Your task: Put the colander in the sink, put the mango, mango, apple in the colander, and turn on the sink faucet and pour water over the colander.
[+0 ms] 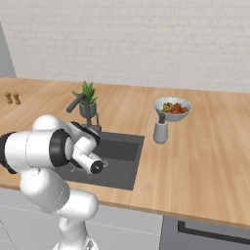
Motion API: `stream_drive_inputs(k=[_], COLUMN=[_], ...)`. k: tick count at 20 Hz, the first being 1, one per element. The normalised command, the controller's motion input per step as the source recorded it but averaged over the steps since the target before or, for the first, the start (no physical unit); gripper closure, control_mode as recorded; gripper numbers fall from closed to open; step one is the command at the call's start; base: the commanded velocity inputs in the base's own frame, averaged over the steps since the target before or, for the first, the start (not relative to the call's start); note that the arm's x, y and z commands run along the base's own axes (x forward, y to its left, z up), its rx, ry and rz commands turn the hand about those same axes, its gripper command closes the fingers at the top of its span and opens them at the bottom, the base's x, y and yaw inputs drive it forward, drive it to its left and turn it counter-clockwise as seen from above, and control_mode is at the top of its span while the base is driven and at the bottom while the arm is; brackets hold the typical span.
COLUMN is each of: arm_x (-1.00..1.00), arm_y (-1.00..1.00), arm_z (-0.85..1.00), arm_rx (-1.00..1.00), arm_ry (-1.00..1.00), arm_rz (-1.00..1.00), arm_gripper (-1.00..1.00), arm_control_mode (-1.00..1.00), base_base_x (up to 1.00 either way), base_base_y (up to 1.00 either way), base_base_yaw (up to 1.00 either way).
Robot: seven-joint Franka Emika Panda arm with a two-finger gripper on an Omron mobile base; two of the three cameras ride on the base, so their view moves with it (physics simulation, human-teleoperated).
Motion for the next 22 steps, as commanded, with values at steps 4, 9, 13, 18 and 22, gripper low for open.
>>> stream_drive_inputs(k=[4, 9, 13, 18, 22], arm_x=[-0.19, -0.27, -0.27, 0.05, 0.27], arm_y=[-0.45, -0.43, -0.33, -0.32, -0.19], arm_z=[1.0, 0.99, 0.71, 0.28, 0.06], arm_rx=[0.15, 0.23, 0.37, 0.36, 0.22], arm_ry=[0.0, 0.06, 0.12, 0.39, 0.6], arm_rz=[0.0, 0.0, 0.0, 0.05, -0.04], arm_gripper=[-1.0, -1.0, -1.0, -1.0, -1.0], arm_control_mode=[-1.0, -1.0, -1.0, -1.0, -1.0], base_base_x=[0.0, 0.0, 0.0, 0.0, 0.0], base_base_y=[0.0, 0.0, 0.0, 0.0, 0.0], base_base_yaw=[0.0, 0.0, 0.0, 0.0, 0.0])
